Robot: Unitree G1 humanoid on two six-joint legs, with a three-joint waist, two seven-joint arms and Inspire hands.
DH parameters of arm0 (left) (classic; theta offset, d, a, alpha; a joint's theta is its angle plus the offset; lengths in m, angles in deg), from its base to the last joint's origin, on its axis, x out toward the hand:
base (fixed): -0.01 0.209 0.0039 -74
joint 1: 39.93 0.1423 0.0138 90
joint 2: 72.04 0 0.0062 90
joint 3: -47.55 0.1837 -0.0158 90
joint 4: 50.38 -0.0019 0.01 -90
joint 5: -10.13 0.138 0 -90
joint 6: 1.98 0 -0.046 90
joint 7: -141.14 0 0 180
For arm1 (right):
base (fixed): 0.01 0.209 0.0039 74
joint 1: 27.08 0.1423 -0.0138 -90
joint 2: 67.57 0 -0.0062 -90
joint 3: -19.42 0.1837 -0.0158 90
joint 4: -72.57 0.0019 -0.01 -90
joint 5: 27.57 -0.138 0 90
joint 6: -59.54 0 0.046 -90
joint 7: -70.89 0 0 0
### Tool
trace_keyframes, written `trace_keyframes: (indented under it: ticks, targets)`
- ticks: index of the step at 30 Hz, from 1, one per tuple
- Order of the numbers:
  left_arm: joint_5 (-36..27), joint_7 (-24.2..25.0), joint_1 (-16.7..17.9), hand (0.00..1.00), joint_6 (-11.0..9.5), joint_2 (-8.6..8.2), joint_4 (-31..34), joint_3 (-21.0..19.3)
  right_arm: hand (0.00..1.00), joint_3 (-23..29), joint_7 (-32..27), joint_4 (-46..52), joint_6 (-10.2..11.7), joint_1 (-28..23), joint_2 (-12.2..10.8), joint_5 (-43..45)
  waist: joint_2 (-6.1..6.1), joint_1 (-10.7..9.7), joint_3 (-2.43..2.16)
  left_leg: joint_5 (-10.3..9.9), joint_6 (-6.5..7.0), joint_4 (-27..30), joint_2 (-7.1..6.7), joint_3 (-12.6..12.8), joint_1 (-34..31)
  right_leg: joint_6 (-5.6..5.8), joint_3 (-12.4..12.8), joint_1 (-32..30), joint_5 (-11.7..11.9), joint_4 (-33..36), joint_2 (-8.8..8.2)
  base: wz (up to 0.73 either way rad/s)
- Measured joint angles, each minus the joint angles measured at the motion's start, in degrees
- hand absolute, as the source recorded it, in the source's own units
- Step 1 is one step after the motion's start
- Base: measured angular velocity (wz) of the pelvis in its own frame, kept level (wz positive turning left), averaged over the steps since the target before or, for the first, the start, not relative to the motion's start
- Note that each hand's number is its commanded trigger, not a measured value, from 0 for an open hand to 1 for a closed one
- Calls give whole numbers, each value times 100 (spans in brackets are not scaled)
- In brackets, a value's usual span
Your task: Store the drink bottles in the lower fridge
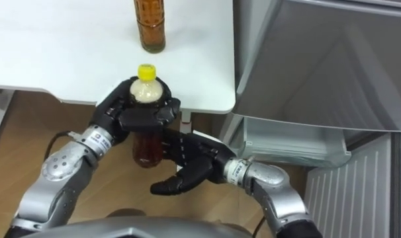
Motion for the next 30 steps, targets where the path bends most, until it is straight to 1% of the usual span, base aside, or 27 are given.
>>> trace_keyframes:
  ticks: [4, 5, 6, 8, 11, 15, 16, 17, 18, 19, 20, 21, 22, 23, 25, 28, 30]
  targets:
    - [-34, 76, -3, 100, 0, -11, -141, 92, 0, -15, 1, -2, -6, -13, 17, -211, 65, -29, 20, -2, 0, 10, -6, -54, 2, -2, -40, 43, 1, 0, 1, 6]
    - [-75, 93, -4, 100, -9, -15, -169, 101, 0, -16, 3, -2, -6, -15, 22, -236, 99, -41, 10, -3, 1, 7, -6, -55, 7, -4, -40, 45, 2, 0, 1, 3]
    - [-116, 93, -5, 100, -9, -24, -185, 103, 0, -15, 2, -2, -6, -15, 22, -238, 120, -42, 10, -3, 1, 5, -8, -54, 9, -5, -39, 47, 3, 0, 0, 0]
    - [-257, 100, -4, 100, -8, -30, -222, 112, 0, -15, -1, -2, -8, -15, 23, -259, 192, -66, -11, -1, 3, 6, -12, -51, 7, -7, -33, 45, 4, 6, -3, 0]
    - [-279, 156, -4, 100, -8, -36, -223, 112, 0, -17, -8, -2, -14, -15, 22, -286, 223, -91, -31, 1, 2, 6, -11, -51, 15, -7, -32, 47, 4, 8, -3, 0]
    - [-281, 218, -3, 100, -8, -32, -223, 121, 0, -36, -52, -2, -18, -13, 22, -288, 198, -98, -37, 1, 2, 7, -13, -46, 18, -6, -23, 45, 4, 6, -4, 0]
    - [-281, 221, -3, 100, -8, -30, -224, 130, 6, -54, -71, -2, -18, -10, 21, -288, 188, -99, -38, 1, 2, 7, -14, -45, 26, -6, -21, 45, 4, 6, -5, 0]
    - [-281, 224, -3, 100, -8, -29, -225, 145, 27, -69, -101, -2, -18, -9, 22, -289, 178, -99, -37, 1, 2, 7, -15, -45, 35, -6, -20, 45, 4, 4, -6, 0]
    - [-281, 227, -3, 100, -8, -29, -230, 155, 46, -81, -110, -2, -18, -9, 24, -289, 174, -98, -37, 1, 2, 8, -15, -45, 37, -6, -20, 47, 4, 3, -6, 0]
    - [-280, 229, -2, 100, -8, -27, -246, 161, 53, -103, -122, -11, -18, -9, 27, -289, 166, -102, -42, 1, 2, 14, -13, -37, 51, -6, -7, 52, 4, 3, -6, 0]
    - [-280, 235, -2, 100, -8, -27, -264, 163, 67, -108, -133, -25, -18, -9, 29, -289, 164, -101, -42, 1, 2, 24, -12, -33, 56, -6, 2, 54, 4, 4, -5, 0]
    - [-280, 238, -2, 100, -8, -27, -270, 167, 75, -113, -148, -27, -18, -9, 30, -289, 165, -101, -41, 1, 2, 33, -13, -30, 57, -6, 6, 54, 4, 4, -5, 0]
    - [-280, 241, -2, 100, -8, -26, -271, 178, 89, -115, -177, -31, -18, -9, 32, -288, 164, -110, -40, 0, 3, 47, -12, -31, 55, -6, 7, 61, 4, 3, -5, 0]
    - [-280, 261, -2, 100, -8, -24, -271, 182, 100, -112, -242, -37, -18, -9, 37, -282, 164, -114, -36, 0, 4, 48, -13, -33, 56, -6, 5, 73, 4, 3, -5, 0]
    - [-288, 386, -2, 100, -9, -22, -271, 223, 100, -67, -414, -112, -19, 5, 42, -279, 165, -112, -9, -7, 10, 49, -14, -35, 44, -6, 1, 85, 4, 4, -6, 0]
    - [-293, 559, -4, 100, -13, -32, -269, 381, 100, -18, -586, -143, -36, 7, 101, -220, 172, -109, -4, -19, 17, 57, -14, -37, 23, -4, 5, 74, 2, 4, -7, 0]
    - [-303, 580, -4, 100, -12, -51, -269, 398, 100, -25, -591, -140, -22, 7, 128, -202, 164, -115, 0, -19, 17, 69, -15, -34, 19, -2, 13, 64, 0, 0, -6, 0]
